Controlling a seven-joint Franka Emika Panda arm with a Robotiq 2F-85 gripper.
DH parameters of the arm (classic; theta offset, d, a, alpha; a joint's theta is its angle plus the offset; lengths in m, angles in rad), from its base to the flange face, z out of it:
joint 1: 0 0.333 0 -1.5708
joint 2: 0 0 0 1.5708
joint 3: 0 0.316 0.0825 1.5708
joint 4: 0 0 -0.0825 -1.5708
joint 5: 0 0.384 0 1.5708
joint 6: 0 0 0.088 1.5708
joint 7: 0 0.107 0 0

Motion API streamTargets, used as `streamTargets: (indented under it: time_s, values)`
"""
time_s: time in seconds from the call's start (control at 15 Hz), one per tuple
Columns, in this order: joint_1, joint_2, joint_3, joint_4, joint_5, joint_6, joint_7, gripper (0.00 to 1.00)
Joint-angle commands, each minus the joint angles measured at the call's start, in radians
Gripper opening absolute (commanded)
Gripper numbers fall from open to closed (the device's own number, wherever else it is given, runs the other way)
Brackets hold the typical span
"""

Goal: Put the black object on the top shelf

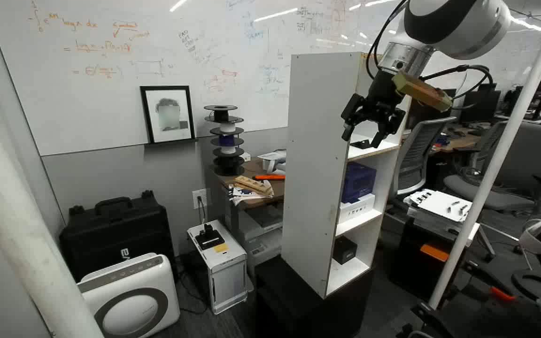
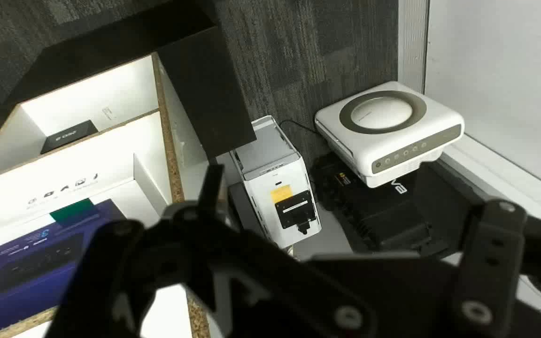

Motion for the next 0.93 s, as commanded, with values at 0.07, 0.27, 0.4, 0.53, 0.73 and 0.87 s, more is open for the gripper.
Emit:
streamTargets:
  time_s: [0.07,0.27,0.4,0.53,0.73,0.87]
  values:
    - [-0.006,-0.001,0.005,0.012,0.001,-0.002,-0.001,1.0]
    - [-0.006,-0.003,0.005,0.018,0.001,-0.002,-0.001,1.0]
    - [-0.006,-0.003,0.005,0.018,0.001,-0.002,-0.001,1.0]
    - [-0.006,-0.003,0.005,0.018,0.001,-0.002,-0.001,1.0]
    - [-0.006,-0.003,0.005,0.018,0.001,-0.002,-0.001,1.0]
    - [0.011,-0.002,-0.011,0.023,0.013,-0.037,-0.067,1.0]
